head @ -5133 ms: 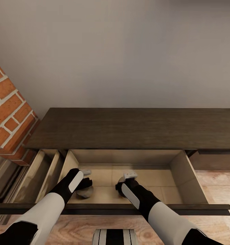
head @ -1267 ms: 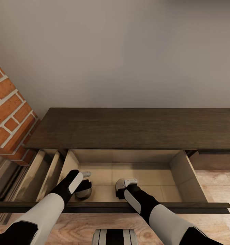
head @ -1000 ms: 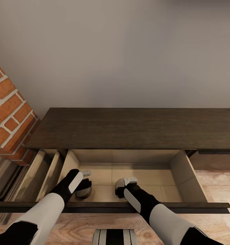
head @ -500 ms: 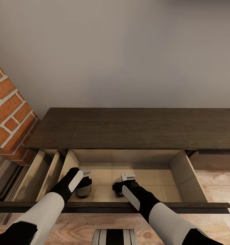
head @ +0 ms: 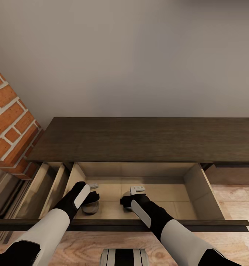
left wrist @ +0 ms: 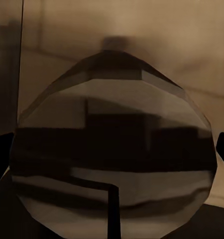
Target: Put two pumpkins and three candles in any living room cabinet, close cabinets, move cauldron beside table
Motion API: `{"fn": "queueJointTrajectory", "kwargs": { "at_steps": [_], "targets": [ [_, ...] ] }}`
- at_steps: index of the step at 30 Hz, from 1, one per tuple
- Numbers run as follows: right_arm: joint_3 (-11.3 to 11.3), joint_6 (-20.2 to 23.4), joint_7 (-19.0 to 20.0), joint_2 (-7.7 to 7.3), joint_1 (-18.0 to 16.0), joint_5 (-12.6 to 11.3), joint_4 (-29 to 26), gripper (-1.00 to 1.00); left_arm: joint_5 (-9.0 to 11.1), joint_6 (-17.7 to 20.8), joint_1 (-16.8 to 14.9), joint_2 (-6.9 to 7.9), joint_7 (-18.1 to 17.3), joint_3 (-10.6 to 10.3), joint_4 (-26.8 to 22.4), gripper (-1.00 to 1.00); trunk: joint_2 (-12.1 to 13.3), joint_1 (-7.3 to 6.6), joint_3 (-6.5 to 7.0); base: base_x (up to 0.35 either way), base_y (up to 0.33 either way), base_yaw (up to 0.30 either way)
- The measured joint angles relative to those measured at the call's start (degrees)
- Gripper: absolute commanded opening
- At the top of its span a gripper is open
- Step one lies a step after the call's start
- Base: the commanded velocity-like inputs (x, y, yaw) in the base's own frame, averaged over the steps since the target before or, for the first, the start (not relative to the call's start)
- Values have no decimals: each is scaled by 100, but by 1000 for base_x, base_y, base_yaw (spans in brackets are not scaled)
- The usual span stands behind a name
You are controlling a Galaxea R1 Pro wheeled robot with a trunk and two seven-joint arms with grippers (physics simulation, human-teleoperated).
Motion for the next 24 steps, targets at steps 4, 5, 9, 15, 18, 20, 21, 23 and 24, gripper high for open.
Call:
{"fn": "queueJointTrajectory", "kwargs": {
  "at_steps": [4, 5, 9, 15, 18, 20, 21, 23, 24],
  "targets": [
    [0, 0, -2, 0, 0, 0, 0, 100, -1, 6, 0, 5, -1, 6, -3, 100, 0, 0, 0, 0, 0, 0],
    [0, 0, -4, 0, 0, 0, 0, 100, -2, 7, 0, 3, 0, 7, -3, 100, 0, 0, 0, 0, 0, 0],
    [0, 0, -2, 0, 0, 1, 0, 100, 0, 7, 0, 8, -6, 7, -3, 100, 4, -8, 66, 0, 0, 0],
    [0, -1, -1, 0, 0, -1, 0, 100, 1, 6, 0, 17, -8, 7, -2, 100, 12, -24, 199, 0, 0, 0],
    [0, -1, 0, 0, 0, -1, 0, 100, 9, 8, 0, 16, -8, 7, 4, 100, 16, -31, 265, 0, 0, 0],
    [0, -1, -1, 0, 0, -2, 0, 100, 9, 10, 0, 17, -8, 7, 5, 100, 18, -36, 309, 0, 0, 0],
    [0, -1, -2, 0, 0, -3, 0, 100, 9, 9, 0, 17, -8, 7, 5, 100, 20, -39, 332, 0, 0, 0],
    [0, -1, -2, 0, 0, -6, 4, 100, 10, 9, 0, 16, -8, 7, 6, 100, 22, -44, 376, 0, 0, 0],
    [0, -1, -1, 0, 0, -8, 6, 100, 10, 9, 0, 14, -8, 7, 6, 100, 24, -47, 398, 0, 0, 0]
  ]
}}
